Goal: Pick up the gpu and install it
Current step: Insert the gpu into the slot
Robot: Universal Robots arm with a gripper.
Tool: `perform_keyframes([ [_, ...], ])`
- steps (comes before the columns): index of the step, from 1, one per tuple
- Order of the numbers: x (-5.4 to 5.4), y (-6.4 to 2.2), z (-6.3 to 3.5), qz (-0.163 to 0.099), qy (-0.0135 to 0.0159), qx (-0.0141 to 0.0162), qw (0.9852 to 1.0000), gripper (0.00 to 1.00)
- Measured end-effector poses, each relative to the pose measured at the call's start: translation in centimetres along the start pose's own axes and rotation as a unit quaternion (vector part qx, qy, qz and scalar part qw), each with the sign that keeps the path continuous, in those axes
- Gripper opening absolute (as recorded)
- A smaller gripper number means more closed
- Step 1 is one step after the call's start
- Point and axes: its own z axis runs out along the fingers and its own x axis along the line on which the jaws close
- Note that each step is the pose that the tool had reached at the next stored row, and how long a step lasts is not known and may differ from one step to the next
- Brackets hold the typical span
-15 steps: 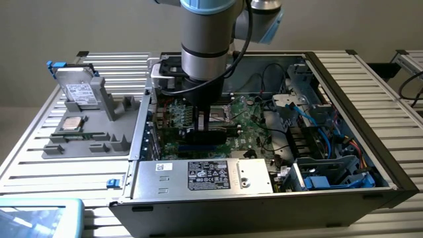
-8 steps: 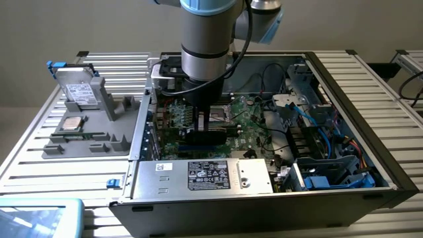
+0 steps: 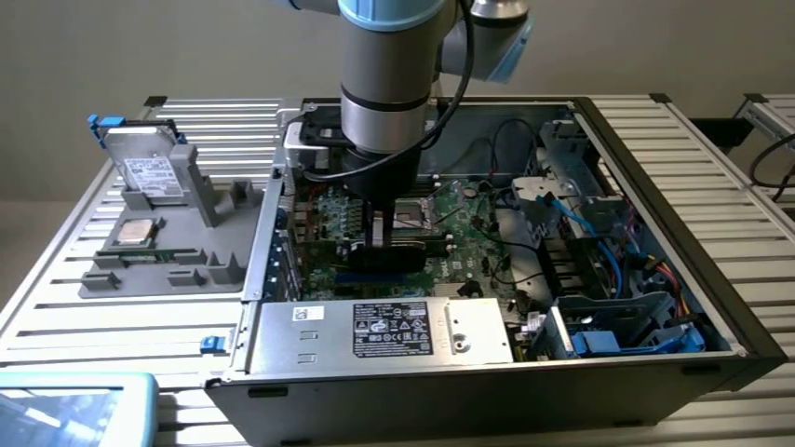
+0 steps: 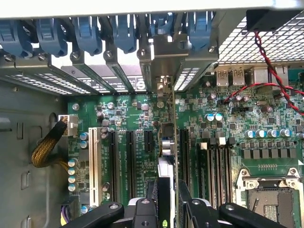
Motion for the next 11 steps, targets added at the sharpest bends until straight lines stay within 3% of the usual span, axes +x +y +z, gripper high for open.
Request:
perform_keyframes([
  [11,0.0,0.05,0.01,0.0,-0.0001,0.0,1.0,0.28],
])
